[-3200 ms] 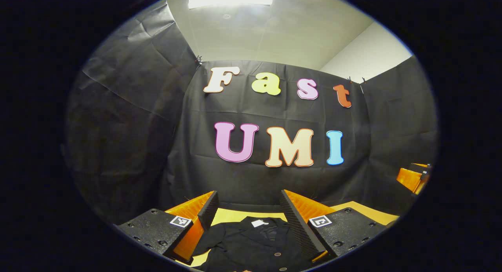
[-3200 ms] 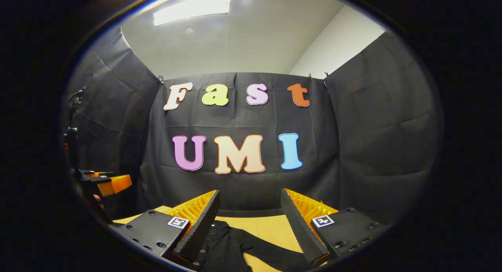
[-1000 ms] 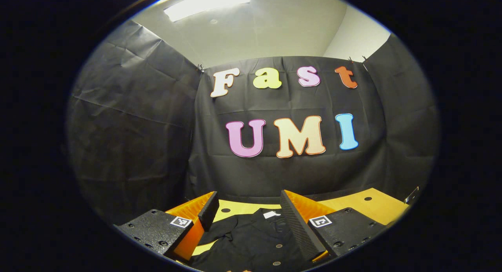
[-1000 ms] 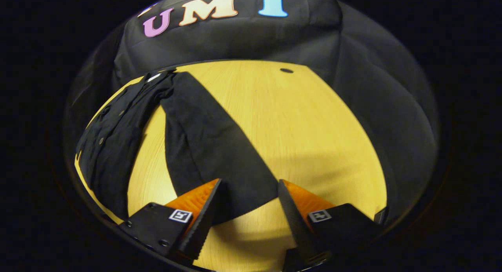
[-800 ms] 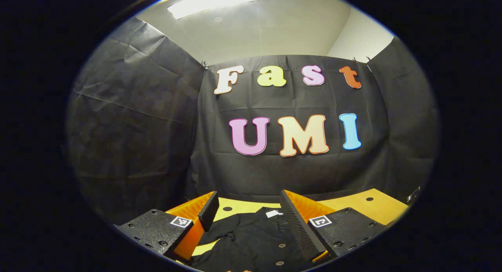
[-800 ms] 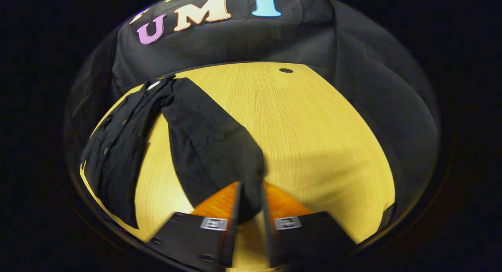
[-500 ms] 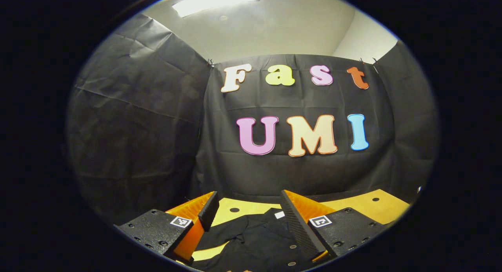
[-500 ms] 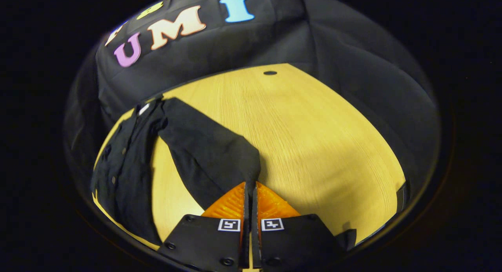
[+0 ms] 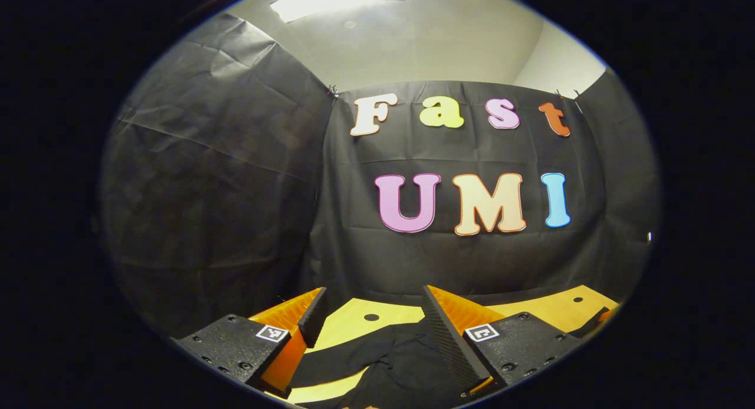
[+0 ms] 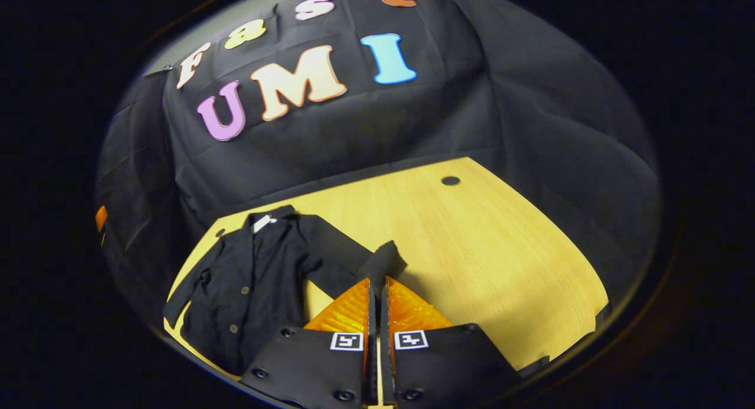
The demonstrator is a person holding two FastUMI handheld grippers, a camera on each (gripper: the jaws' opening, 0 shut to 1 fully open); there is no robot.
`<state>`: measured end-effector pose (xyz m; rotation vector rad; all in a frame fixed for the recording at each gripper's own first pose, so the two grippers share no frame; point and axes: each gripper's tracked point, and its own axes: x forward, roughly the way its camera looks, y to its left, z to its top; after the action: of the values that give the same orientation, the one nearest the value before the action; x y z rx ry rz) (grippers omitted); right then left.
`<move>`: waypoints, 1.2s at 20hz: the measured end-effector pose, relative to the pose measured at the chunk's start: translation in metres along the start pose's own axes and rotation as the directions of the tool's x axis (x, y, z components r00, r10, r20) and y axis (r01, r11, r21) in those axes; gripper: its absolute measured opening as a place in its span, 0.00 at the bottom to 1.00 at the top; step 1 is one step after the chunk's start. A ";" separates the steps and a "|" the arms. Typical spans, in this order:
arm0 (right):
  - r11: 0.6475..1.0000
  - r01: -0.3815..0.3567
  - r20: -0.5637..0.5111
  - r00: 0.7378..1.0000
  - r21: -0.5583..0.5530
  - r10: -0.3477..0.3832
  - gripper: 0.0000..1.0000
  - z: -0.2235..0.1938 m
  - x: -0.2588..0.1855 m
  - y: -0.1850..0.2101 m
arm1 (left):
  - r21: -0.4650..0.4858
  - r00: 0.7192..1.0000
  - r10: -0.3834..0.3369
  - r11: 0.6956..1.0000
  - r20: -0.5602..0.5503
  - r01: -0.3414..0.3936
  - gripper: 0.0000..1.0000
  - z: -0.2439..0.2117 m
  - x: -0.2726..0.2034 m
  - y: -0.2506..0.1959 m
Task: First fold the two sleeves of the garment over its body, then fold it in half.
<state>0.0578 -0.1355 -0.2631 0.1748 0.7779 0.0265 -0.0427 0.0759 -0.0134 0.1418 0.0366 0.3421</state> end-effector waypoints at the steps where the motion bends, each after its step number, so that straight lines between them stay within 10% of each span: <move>1: 1.000 -0.020 0.016 1.000 -0.009 0.020 0.05 0.009 0.001 0.015 | 0.000 1.000 0.011 1.000 -0.005 -0.011 0.92 -0.004 0.001 0.009; 24: 0.903 -0.298 0.004 0.949 -0.309 0.314 0.05 0.029 0.072 0.324 | 0.021 0.985 0.130 0.991 -0.114 -0.129 0.93 -0.061 0.037 0.173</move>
<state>0.1424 0.1854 -0.2385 0.0014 0.6769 0.4382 -0.0689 0.2582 -0.0490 0.1382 0.1449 0.4800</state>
